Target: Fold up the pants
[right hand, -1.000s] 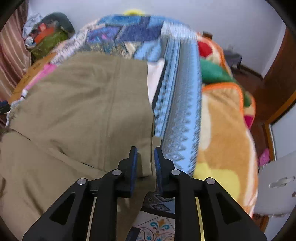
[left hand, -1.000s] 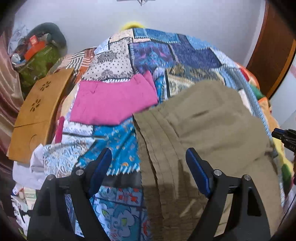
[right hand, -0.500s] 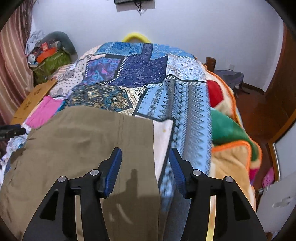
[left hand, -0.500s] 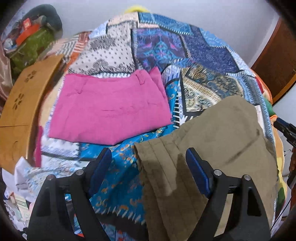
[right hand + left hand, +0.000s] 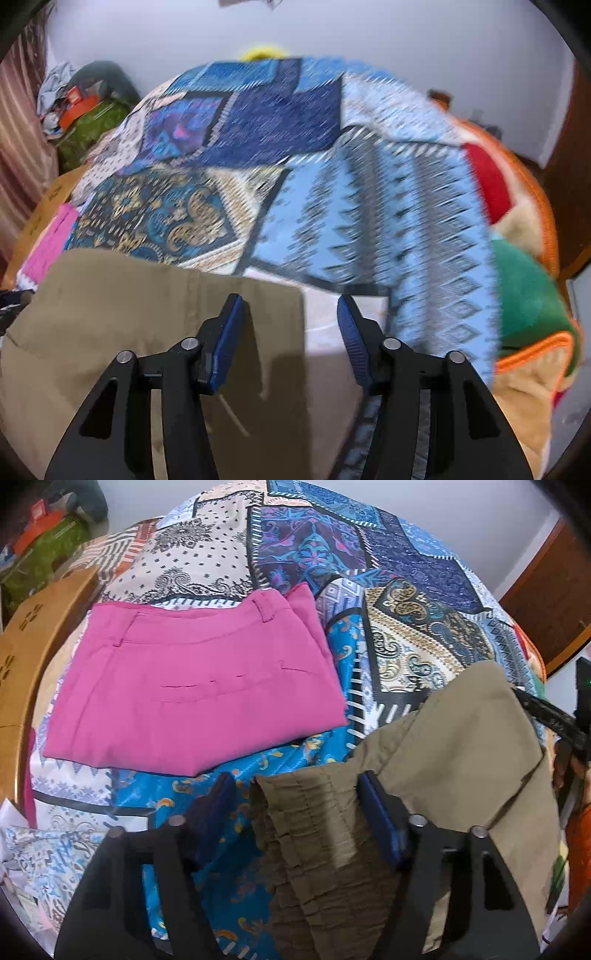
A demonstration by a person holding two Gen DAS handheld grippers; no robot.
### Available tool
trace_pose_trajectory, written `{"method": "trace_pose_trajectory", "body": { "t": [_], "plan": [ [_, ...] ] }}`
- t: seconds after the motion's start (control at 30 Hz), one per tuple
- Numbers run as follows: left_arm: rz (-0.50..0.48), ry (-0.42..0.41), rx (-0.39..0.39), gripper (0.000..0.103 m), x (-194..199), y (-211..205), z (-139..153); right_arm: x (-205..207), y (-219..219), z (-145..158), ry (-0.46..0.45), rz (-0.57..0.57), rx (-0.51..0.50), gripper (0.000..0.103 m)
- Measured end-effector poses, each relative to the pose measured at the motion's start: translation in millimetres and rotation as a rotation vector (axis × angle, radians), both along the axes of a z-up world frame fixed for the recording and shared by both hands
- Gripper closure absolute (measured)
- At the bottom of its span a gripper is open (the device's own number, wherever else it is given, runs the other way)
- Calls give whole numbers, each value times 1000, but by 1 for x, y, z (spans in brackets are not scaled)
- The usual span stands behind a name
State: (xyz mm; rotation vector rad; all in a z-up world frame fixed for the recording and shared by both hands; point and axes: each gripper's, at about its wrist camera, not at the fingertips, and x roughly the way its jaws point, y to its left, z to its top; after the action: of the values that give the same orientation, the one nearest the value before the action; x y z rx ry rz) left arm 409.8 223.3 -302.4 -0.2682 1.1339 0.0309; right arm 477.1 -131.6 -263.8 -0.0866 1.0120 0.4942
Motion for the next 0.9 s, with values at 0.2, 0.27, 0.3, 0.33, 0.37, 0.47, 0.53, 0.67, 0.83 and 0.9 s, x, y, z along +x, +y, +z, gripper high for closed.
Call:
{"method": "trace_pose_trajectory", "body": {
  "t": [0.2,0.27,0.3,0.33,0.37,0.47,0.53,0.67,0.83,0.9],
  "plan": [
    [-13,-11,53,51,-1,-10,5,-6,17,-1,-55,29,-65,89],
    [-11,-20,89,53,-3,-12,10,-5,19,0,-67,30,-89,91],
    [-13,-28,116,54,-3,-14,13,-6,19,3,-79,25,-100,92],
    [-13,-38,144,54,-4,-15,18,-7,19,7,-95,17,-107,93],
    [-13,-48,171,54,-5,-17,22,-9,18,11,-115,9,-113,93],
    [-12,-101,246,54,-9,-21,47,-12,15,28,-175,-4,-121,94],
    [-11,-144,270,55,-13,-23,67,-14,11,48,-219,-13,-116,94],
    [12,-240,257,55,-15,-23,113,-18,6,90,-311,-46,-93,95],
    [15,-338,250,55,-30,-27,161,-33,-14,153,-395,-97,1,95],
    [-1,-363,255,55,-43,-32,172,-46,-20,168,-419,-91,16,95]
  ]
}}
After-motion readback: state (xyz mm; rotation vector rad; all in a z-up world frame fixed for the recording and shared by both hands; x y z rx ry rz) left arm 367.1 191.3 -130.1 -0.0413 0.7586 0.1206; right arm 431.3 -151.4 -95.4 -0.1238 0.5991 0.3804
